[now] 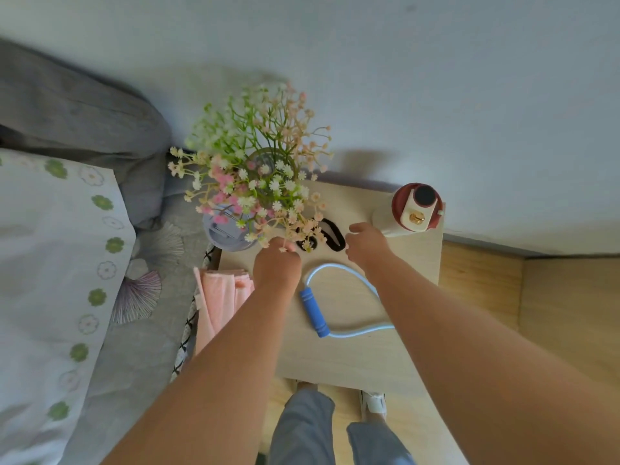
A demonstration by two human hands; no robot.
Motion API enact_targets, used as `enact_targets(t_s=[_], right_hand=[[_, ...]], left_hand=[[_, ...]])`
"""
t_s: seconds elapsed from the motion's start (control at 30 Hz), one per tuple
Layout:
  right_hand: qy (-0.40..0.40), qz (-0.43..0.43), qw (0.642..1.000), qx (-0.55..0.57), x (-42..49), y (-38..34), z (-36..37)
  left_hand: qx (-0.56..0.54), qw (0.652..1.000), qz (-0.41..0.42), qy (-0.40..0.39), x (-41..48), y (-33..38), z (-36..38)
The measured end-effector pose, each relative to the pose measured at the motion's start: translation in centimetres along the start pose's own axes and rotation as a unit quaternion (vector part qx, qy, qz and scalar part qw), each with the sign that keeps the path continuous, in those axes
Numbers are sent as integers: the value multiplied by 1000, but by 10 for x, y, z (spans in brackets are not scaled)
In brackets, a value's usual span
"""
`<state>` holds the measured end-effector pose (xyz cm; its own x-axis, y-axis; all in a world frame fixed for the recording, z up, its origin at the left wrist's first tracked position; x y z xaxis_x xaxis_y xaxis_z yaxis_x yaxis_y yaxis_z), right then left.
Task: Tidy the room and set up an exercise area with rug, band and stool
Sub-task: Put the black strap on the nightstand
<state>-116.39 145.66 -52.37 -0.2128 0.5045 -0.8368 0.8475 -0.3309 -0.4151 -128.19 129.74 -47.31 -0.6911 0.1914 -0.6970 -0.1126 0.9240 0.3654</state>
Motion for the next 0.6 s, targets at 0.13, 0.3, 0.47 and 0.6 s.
enact_targets(t_s=[0.13, 0.3, 0.47, 0.6], right_hand=[[-11, -7, 1000, 6, -32, -8, -12], [-10, 4, 999, 30, -84, 8, -32], [14, 9, 998, 55, -132, 55, -74], [42, -7, 996, 73, -173, 100, -122]], left_hand=[[-5, 999, 39, -21, -18, 14, 0], [62, 991, 112, -40, -60, 33, 3], [158, 968, 185, -62, -117, 57, 21], [271, 924, 249, -108, -178, 79, 50]])
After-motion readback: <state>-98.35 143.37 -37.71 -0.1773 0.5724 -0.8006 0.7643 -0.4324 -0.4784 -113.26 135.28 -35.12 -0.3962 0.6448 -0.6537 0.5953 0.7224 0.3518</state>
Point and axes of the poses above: each hand's wrist, its own x-axis towards the middle knuckle, its own z-axis out of the palm, y = z × x, the point moved 10 cm from there along x, towards the middle knuckle, and after that the axes turned 2 degrees about z, right-handed, at the moved point
